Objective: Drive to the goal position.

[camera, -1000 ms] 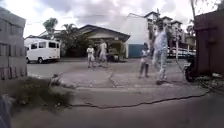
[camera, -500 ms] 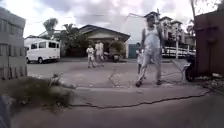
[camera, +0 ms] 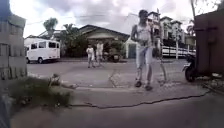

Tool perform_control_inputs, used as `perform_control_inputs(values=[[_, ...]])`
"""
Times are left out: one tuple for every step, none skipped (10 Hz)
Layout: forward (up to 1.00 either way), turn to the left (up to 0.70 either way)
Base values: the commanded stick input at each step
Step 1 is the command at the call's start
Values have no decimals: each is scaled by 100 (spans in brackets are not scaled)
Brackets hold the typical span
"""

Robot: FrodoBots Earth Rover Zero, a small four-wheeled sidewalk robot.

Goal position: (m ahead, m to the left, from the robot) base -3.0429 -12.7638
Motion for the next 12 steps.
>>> perform_control_inputs(values=[[-12,0],[-12,0],[-12,0],[-12,0],[-12,0],[-12,0],[-12,0],[-12,0],[-12,0],[-12,0],[-12,0],[-12,0]])
